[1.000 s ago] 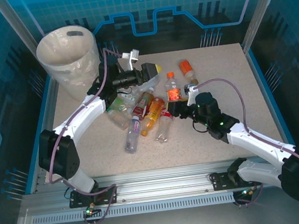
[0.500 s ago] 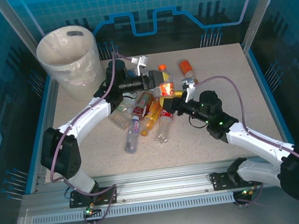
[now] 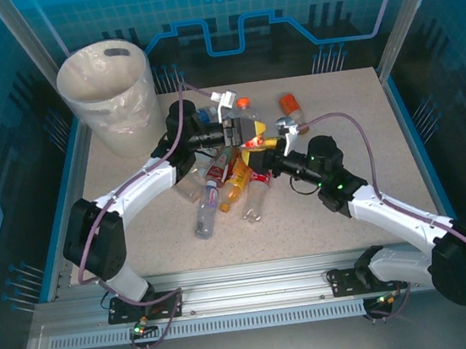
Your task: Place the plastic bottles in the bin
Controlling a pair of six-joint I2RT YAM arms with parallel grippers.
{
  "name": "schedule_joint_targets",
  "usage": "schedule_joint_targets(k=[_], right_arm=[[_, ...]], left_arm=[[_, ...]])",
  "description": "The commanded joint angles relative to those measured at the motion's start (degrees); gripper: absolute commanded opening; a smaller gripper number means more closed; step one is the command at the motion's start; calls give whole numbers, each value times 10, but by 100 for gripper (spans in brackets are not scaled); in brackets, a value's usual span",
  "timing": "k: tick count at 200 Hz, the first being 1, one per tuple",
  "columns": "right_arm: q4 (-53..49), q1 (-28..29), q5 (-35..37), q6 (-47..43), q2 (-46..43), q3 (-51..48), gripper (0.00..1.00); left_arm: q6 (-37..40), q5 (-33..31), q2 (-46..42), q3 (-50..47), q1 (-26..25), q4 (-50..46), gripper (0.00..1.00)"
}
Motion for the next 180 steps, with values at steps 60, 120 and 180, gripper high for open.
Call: schedule_joint_targets(k=[60,120,180], right_arm=[[-34,2,-14,-19,-5,26,55],[-75,2,3,-32,-5,40,72],[-203,-2,99,-56,-9,57,100]], left_arm=[[16,-30,-16,-9,-4,17,49],[48,-70,-30,-7,-3,-28,49],[224,-299,-52,77,-1,-333,48]])
